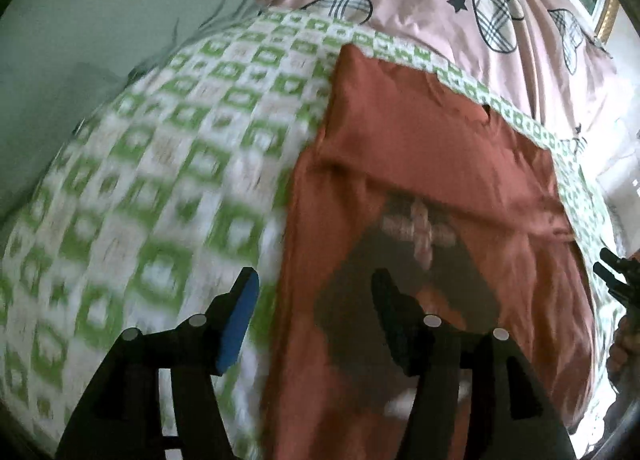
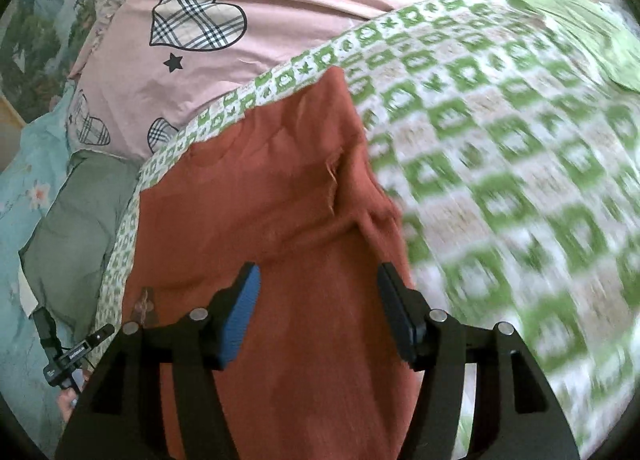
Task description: Fold small clothes
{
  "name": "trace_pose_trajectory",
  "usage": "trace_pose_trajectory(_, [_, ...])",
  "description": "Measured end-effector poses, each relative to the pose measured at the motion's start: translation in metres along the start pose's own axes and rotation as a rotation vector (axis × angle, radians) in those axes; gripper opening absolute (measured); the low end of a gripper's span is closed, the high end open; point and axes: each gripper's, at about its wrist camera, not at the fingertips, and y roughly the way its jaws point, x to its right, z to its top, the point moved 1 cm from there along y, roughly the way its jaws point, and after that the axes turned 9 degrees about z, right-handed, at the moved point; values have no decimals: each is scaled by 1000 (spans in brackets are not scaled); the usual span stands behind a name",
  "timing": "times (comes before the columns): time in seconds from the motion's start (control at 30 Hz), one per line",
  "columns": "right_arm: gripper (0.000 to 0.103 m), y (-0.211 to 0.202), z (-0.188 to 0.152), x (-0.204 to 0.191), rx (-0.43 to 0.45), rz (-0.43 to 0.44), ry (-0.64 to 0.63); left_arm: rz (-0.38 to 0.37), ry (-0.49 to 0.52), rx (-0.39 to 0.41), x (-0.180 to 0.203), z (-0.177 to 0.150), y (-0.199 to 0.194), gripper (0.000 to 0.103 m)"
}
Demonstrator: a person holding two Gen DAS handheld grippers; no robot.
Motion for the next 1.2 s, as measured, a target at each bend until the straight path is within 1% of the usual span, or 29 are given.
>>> trace_pose_trajectory(0.13, [67,-28,-25,17,4,-29,23,-31,-4,-34,-11,-30,-12,64])
trace_pose_trajectory(0.2, [68,-30,-35,29,-25,-20,54,-60,-1,-54,-11,-41,-14,65])
trace_pose_trajectory(0.27, [68,-25,-48,38,-85,79,105,-101,-1,-85,-11,-52,-14,65])
trace_pose_trajectory(0.37, [68,-30,-65,31,-110,192,97,-161,6,-122,-8,-67,-15,67])
trace_pose_trajectory(0.4, [68,-31,-73,28,-144,269,106,-171,13,-125,-6,-71,-17,67])
trace_pose_trajectory(0.47, [68,-34,-94,20,-206,373,110,-213,33,-133,-4,-83,-23,70])
trace_pose_trajectory(0.57, [68,-47,-125,7,-248,424,55,-259,73,-146,-5,-99,-34,71])
trace_pose_trajectory(0.63, [68,-55,-140,2,-253,454,36,-288,87,-149,-7,-108,-40,71])
trace_pose_trajectory(0.7, [68,-62,-153,-4,-239,459,11,-325,89,-159,-10,-119,-45,69])
trace_pose_trajectory(0.8, [65,-61,-162,-5,-228,457,19,-364,80,-168,-17,-130,-50,67])
trace_pose_trajectory(0.83, [60,-59,-163,-4,-222,449,25,-368,80,-167,-17,-131,-51,66])
trace_pose_trajectory(0.87, [54,-57,-161,-2,-220,445,32,-367,81,-168,-16,-132,-51,64])
trace_pose_trajectory(0.9, [50,-55,-160,2,-219,437,39,-366,81,-169,-16,-132,-51,60])
trace_pose_trajectory(0.93, [41,-54,-160,4,-220,424,43,-368,84,-171,-16,-131,-50,58])
trace_pose_trajectory(0.97, [31,-53,-160,5,-224,408,44,-371,86,-173,-18,-131,-49,51])
trace_pose_trajectory(1.0, [25,-52,-161,6,-226,392,43,-369,90,-174,-20,-131,-49,40])
trace_pose_trajectory(1.03, [13,-52,-163,9,-229,381,45,-363,94,-173,-20,-132,-49,31])
trace_pose_trajectory(1.07, [8,-53,-163,11,-230,377,48,-362,98,-175,-20,-134,-48,13])
trace_pose_trajectory(1.1, [8,-56,-165,13,-224,373,50,-376,94,-178,-23,-136,-48,5])
trace_pose_trajectory(1.13, [7,-60,-167,15,-218,376,53,-384,85,-168,-26,-138,-50,5])
trace_pose_trajectory(1.2, [7,-64,-168,18,-210,387,61,-374,75,-141,-32,-143,-55,4])
